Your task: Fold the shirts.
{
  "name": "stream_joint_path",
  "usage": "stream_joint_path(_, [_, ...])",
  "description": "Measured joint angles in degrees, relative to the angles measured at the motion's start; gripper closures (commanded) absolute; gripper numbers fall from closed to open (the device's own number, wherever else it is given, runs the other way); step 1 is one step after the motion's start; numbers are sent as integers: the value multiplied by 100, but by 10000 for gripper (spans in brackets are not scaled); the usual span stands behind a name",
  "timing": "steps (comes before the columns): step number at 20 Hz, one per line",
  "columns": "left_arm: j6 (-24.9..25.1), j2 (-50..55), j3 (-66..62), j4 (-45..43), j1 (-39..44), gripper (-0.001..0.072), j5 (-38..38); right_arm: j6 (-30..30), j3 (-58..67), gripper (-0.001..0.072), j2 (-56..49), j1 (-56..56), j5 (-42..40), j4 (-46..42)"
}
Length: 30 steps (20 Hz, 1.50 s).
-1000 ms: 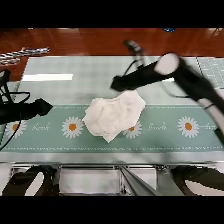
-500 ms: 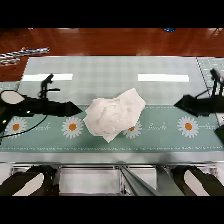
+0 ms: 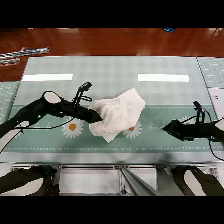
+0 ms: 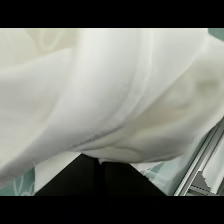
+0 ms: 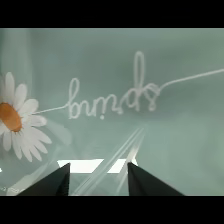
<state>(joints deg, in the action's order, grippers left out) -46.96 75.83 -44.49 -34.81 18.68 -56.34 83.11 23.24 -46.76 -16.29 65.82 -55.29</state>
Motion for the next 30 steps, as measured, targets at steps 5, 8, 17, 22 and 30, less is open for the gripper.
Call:
stream_joint_path(5, [-197, 70, -197, -111, -264, 690, -131, -59, 122, 303, -883, 868, -813, 815])
stream_joint_path(8, [-258, 81, -232, -127, -411, 690, -337, -160, 616, 304, -1757, 1534, -1207, 1263])
stream_joint_path(17, [-313, 81, -348, -140, -564, 689, -542, -208, 2677, 688, -3845, 2684, -1292, 1687])
stream_joint_path(22, [-879, -76, -1373, -22, -1084, 690, -804, -516, 3888, 689, -3886, 2594, -577, 1480])
stream_joint_path(30, [-1416, -1099, -4352, 1462, -2249, 690, -293, -247, 8094, 689, -2699, 2092, 625, 269])
